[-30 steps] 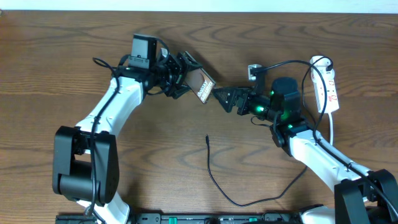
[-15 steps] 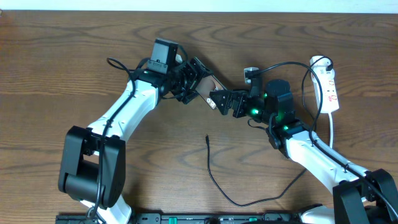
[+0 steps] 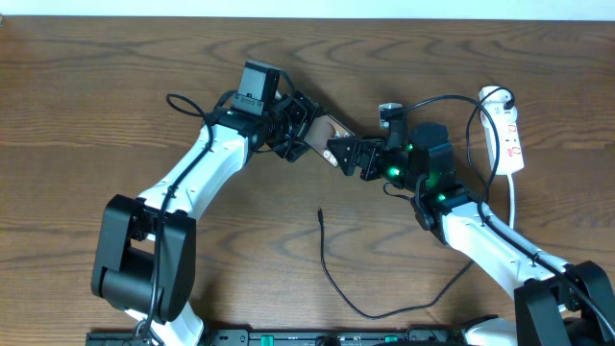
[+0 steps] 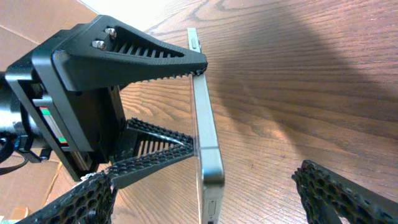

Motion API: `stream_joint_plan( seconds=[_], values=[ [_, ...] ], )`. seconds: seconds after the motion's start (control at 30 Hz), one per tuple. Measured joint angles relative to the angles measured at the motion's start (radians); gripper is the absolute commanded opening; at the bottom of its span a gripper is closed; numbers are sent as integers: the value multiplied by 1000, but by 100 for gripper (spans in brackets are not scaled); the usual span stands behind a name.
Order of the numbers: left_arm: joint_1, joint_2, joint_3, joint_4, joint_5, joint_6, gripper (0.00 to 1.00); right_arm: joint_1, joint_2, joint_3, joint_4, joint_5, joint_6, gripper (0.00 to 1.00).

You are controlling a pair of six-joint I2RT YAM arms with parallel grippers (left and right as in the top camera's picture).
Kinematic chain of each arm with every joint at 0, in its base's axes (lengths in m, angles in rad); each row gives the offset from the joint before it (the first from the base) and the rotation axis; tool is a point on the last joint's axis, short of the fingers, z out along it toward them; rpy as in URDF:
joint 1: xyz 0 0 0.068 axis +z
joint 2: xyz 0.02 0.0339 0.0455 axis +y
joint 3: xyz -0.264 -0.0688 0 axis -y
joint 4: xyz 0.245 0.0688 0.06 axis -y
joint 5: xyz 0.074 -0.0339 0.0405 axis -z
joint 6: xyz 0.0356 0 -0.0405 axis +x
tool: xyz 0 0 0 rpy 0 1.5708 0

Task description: Plug charger to phone and switch on socket

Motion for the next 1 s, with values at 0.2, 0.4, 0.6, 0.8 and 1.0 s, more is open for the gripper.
stream_joint_plan(
  seconds=[0.2,0.4,0.6,0.8,1.0],
  values=[
    [-6,0,0,6,34,-24,7,1,0,0,0,1,0,92],
    [-37,0,0,8,39,-40,7,13,0,0,-2,23,0,92],
    [-67,0,0,8,50,-59,7,36,0,0,-3,53,0,87],
    [-79,0,0,18,55,-89,7,36,0,0,-4,68,-3,78],
    [-79,0,0,18,65,-122,7,36,0,0,-14,71,-4,73]
  ],
)
